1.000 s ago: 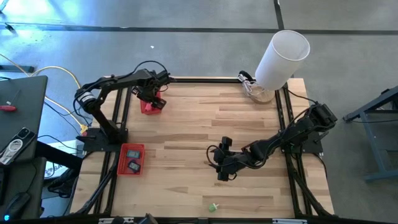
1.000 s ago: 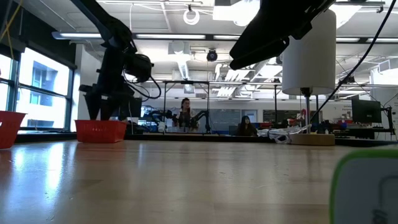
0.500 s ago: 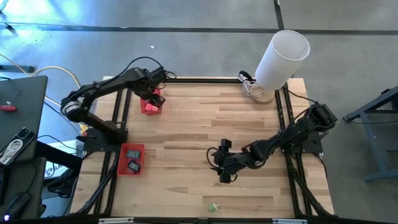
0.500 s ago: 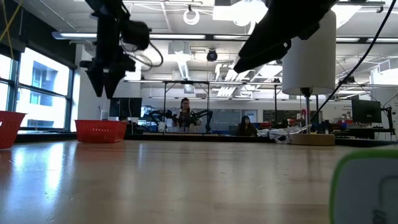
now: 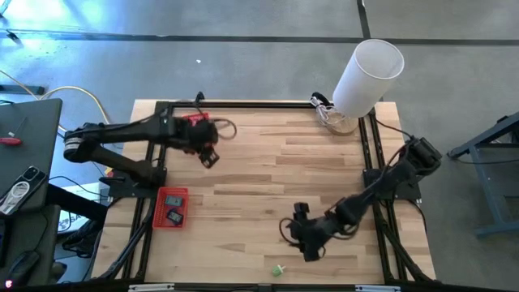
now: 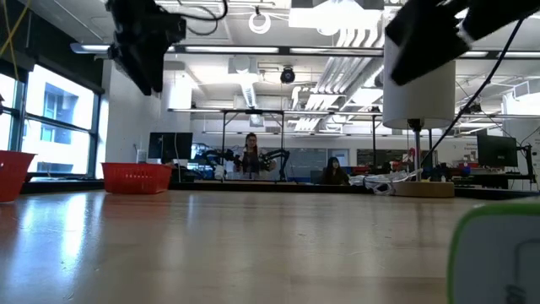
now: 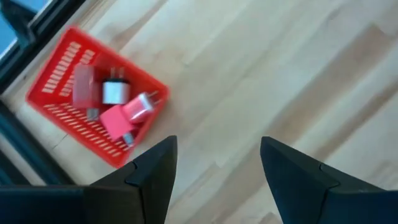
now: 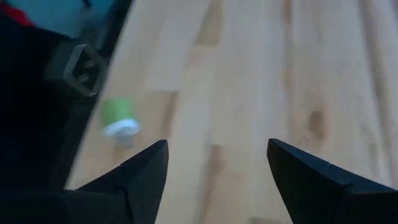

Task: Pick & Place Office items
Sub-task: Put the green adaptor into the top red bin

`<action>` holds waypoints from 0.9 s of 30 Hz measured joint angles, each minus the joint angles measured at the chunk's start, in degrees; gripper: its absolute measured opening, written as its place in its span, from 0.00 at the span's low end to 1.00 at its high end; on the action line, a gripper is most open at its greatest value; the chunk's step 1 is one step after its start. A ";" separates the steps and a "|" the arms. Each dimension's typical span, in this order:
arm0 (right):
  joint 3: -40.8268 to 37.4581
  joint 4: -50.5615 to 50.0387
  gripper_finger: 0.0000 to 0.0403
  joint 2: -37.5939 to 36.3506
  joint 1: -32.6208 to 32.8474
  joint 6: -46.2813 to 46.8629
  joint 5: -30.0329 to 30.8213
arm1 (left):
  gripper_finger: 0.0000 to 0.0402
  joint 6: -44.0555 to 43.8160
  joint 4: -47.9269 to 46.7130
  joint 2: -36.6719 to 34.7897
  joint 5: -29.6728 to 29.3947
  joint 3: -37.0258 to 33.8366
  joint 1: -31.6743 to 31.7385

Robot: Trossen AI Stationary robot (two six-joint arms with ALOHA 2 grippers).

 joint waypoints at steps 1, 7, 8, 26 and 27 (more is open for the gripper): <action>-0.18 0.35 0.65 0.00 1.02 0.47 0.09 | 0.55 -1.21 0.00 -0.01 -1.17 -0.01 -2.46; -5.30 6.92 0.65 -0.02 6.32 3.27 3.41 | 0.55 -10.17 0.02 -0.01 -8.74 -0.15 -17.42; -6.79 9.04 0.65 -0.02 6.94 3.92 4.21 | 0.55 -12.16 -0.03 -0.01 -10.44 -0.20 -20.13; -25.75 39.44 0.65 2.21 13.54 14.15 9.74 | 0.55 -17.02 7.51 0.01 -28.49 -0.23 -45.58; -25.93 40.49 0.65 3.22 13.87 14.17 9.80 | 0.55 -17.07 7.57 0.16 -28.51 -0.23 -45.57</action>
